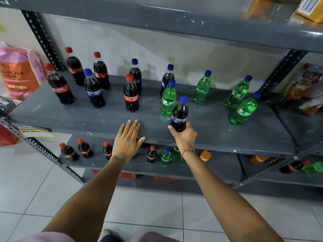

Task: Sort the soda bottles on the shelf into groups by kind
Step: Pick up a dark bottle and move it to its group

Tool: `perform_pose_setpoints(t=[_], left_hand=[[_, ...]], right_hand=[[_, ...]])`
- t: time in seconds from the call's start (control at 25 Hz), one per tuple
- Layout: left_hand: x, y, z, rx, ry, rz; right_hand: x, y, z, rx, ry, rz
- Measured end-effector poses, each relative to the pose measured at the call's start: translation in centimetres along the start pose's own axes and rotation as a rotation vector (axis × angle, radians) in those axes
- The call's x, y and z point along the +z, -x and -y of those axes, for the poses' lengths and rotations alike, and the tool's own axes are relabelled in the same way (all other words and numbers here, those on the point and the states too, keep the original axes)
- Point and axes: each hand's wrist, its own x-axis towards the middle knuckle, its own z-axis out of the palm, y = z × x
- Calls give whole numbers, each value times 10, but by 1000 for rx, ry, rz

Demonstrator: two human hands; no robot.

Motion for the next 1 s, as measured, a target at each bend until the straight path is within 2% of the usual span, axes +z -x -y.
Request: perform_pose_setpoints(t=[0.2,0.44,0.6,0.64,0.72,0.8,0.84,0.92,1.0], left_hand=[[0,5,12,-18,-5,24],[1,4,15,9,-22,39],[2,3,17,24,-19,35],[2,3,17,22,-18,34],[2,3,16,15,-9,22],[2,2,16,11,-8,17],[2,2,16,8,-8,13],[2,2,15,8,-6,9],[3,3,15,7,-8,3]], right_hand=[[38,14,21,-81,6,88],[78,9,44,-27,-17,154],[69,9,42,-32,-56,259],[62,11,36,-49,-34,254],[45,9,23,-72,1,137],[32,-5,16,-12,-32,-5],[29,-16,17,39,-57,-11],[28,-36,25,117,-86,117],[31,-48,33,112,-74,251]])
